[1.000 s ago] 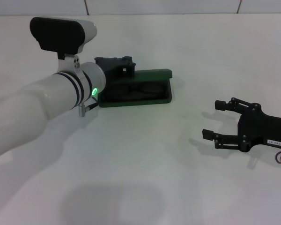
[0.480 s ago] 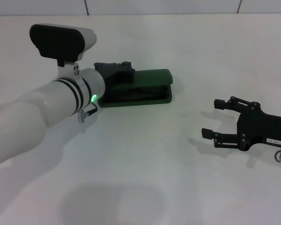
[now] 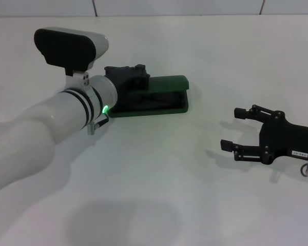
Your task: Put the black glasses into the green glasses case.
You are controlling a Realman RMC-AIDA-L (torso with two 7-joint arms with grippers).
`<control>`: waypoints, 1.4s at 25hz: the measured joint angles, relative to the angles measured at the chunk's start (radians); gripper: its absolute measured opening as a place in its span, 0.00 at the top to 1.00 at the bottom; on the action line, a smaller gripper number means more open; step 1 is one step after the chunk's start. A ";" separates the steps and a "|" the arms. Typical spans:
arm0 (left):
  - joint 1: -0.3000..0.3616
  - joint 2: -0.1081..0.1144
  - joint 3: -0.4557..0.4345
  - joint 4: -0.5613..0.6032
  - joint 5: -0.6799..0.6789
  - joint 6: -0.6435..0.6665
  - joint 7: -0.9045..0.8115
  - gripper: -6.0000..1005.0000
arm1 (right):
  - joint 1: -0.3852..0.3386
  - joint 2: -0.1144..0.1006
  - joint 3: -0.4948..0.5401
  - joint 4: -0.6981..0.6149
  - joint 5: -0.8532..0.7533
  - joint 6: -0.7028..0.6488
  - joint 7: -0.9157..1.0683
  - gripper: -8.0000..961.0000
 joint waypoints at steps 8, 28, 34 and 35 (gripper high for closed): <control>0.016 0.001 0.035 -0.002 0.002 -0.040 0.000 0.97 | 0.000 0.000 0.002 0.001 0.000 0.001 0.000 0.08; 0.034 0.000 0.133 -0.037 0.005 -0.175 -0.005 0.97 | 0.002 0.000 0.000 0.001 0.000 0.002 0.003 0.08; 0.041 0.013 0.057 0.096 0.000 -0.021 -0.029 0.97 | -0.007 0.000 0.004 0.001 0.000 -0.003 0.004 0.08; 0.038 0.014 0.023 0.118 -0.008 0.043 -0.030 0.97 | -0.007 0.000 0.003 0.001 0.000 -0.003 0.005 0.08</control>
